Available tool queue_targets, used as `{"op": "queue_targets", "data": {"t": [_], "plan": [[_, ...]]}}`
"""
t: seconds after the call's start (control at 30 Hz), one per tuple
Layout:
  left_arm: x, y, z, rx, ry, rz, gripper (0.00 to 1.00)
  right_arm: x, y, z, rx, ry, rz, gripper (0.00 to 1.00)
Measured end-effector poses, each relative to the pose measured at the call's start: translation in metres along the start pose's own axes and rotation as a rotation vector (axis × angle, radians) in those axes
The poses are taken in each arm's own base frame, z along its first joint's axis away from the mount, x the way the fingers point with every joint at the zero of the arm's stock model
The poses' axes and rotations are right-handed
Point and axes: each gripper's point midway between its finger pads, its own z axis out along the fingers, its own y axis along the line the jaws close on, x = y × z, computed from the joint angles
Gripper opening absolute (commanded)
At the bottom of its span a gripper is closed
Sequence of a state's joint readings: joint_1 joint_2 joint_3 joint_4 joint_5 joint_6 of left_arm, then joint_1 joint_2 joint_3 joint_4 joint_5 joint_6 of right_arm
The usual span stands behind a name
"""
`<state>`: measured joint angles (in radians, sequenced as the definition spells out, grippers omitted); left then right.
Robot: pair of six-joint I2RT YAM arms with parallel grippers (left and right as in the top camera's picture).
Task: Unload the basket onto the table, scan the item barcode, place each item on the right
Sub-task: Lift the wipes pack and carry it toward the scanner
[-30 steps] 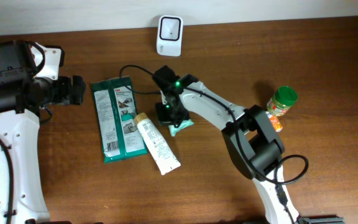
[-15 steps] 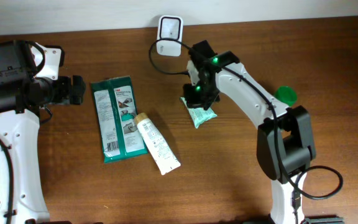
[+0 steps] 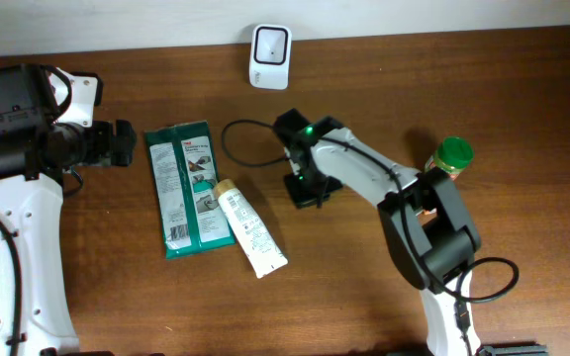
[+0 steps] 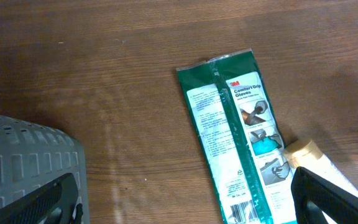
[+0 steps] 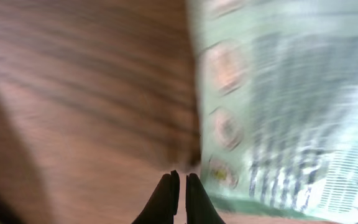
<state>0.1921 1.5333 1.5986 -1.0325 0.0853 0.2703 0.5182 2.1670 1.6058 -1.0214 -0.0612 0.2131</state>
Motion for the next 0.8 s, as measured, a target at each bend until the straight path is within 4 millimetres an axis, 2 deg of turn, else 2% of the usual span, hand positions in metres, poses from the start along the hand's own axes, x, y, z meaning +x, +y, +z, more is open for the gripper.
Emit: {"op": "queue_targets", "data": {"t": [0.17,0.23,0.3,0.37,0.4,0.43,0.5,0.57,0.6,0.7,0.8], "plan": [[0.000,0.000,0.000,0.000,0.000,0.000,0.99,-0.009,-0.056,-0.003,0.006,-0.008,0.131,0.04],[0.000,0.000,0.000,0.000,0.000,0.000,0.99,-0.010,-0.071,-0.004,-0.034,-0.006,0.156,0.04],[0.000,0.000,0.000,0.000,0.000,0.000,0.99,-0.009,-0.074,-0.007,-0.112,0.004,0.166,0.07],[0.000,0.000,0.000,0.000,0.000,0.000,0.99,-0.009,-0.070,-0.015,-0.190,-0.003,0.160,0.27],[0.000,0.000,0.000,0.000,0.000,0.000,0.99,-0.010,-0.067,-0.023,-0.229,-0.018,0.150,0.49],[0.000,0.000,0.000,0.000,0.000,0.000,0.99,-0.013,-0.065,-0.038,-0.278,-0.054,0.151,0.62],[0.000,0.000,0.000,0.000,0.000,0.000,0.99,-0.021,-0.071,-0.066,-0.325,-0.134,0.147,0.66],[0.000,0.000,0.000,0.000,0.000,0.000,0.99,-0.034,-0.086,-0.093,-0.348,-0.240,0.152,0.67],[0.000,0.000,0.000,0.000,0.000,0.000,0.99,-0.040,-0.093,-0.099,-0.353,-0.273,0.155,0.70],[0.000,0.000,0.000,0.000,0.000,0.000,0.99,-0.052,-0.103,-0.097,-0.361,-0.321,0.148,0.72],[0.000,0.000,0.000,0.000,0.000,0.000,0.99,-0.061,-0.101,-0.077,-0.391,-0.310,0.135,0.72]]}}
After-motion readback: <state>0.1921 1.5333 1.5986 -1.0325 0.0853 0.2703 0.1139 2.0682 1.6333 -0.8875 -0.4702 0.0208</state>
